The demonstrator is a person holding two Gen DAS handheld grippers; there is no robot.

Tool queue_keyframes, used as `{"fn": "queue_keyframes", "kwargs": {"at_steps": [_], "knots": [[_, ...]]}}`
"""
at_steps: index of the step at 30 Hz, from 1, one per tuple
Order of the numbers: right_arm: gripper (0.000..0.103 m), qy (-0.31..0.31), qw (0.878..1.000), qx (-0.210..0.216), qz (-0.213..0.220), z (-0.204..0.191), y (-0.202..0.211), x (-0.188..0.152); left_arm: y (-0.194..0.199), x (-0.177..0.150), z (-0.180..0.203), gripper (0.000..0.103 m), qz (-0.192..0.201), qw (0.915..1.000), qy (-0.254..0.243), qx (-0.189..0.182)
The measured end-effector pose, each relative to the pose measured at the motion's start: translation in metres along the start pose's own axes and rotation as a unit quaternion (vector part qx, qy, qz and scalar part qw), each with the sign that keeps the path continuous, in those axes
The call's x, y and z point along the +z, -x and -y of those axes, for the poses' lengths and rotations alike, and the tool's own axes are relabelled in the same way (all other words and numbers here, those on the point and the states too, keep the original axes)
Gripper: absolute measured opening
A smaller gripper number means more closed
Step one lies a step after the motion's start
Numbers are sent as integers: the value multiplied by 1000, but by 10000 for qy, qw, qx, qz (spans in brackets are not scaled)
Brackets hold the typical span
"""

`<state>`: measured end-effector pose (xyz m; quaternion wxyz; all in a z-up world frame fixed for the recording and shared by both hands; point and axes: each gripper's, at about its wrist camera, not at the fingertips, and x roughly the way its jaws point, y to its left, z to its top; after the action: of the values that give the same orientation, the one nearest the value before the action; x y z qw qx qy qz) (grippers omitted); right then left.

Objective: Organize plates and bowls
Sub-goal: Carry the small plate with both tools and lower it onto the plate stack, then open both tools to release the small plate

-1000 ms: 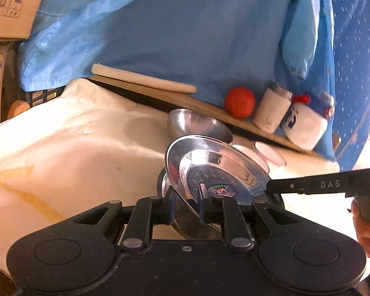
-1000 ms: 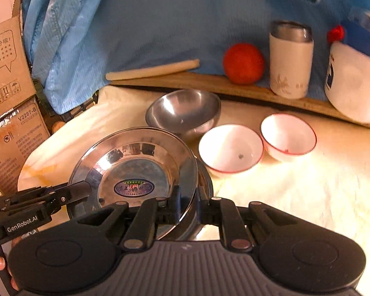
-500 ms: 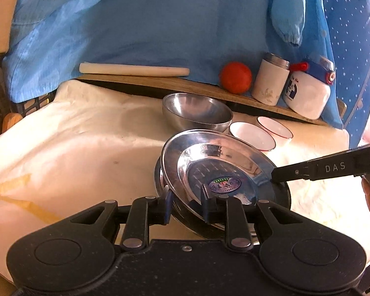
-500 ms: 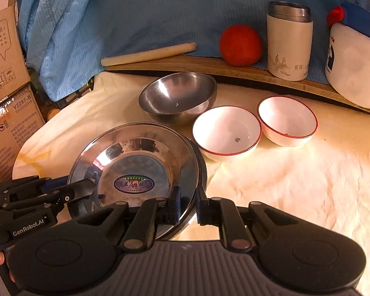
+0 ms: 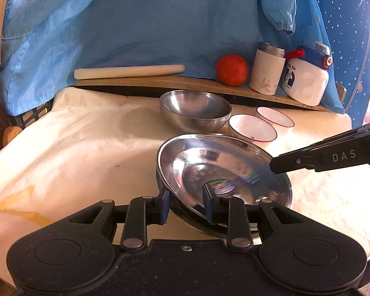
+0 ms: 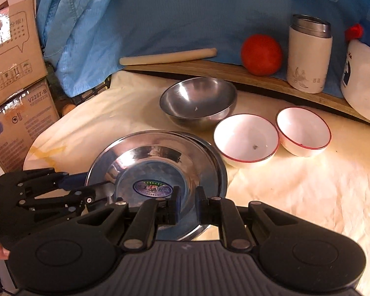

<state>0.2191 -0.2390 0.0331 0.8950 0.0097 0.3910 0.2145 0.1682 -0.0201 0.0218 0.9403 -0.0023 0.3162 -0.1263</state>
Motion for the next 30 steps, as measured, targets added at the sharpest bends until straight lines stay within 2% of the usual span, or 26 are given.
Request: {"fn": "queue_keyframes", "kwargs": {"at_steps": [5,8,11,13,15,20,22,25,30], "knots": [[17,-78,10000,-11,-2,6,-1,-1,1,0,-1,32,-16,10000,-54,-17],[20,-137,9999,4,41,9,0,0,1,0,-1,42,-33,10000,-48,-45],[31,-194,9998,35,90,12,1,1,-1,-1,-4,47,-119,9999,28,-120],[35,-218,9997,54,112,14,2,1,-2,-2,-6,56,-152,9997,94,-191],[43,-233,9996,56,136,15,2,1,0,-3,-8,61,-126,9995,145,-250],[53,-335,9992,117,197,21,1,3,8,4,-13,72,78,9995,193,-254],[58,-378,9989,147,237,23,2,4,10,9,-17,81,202,9992,253,-243],[66,-431,9985,169,301,26,3,8,9,18,-24,87,322,9986,385,-143],[83,-517,9973,229,458,31,3,16,-1,34,-37,99,410,9972,629,-45]]}}
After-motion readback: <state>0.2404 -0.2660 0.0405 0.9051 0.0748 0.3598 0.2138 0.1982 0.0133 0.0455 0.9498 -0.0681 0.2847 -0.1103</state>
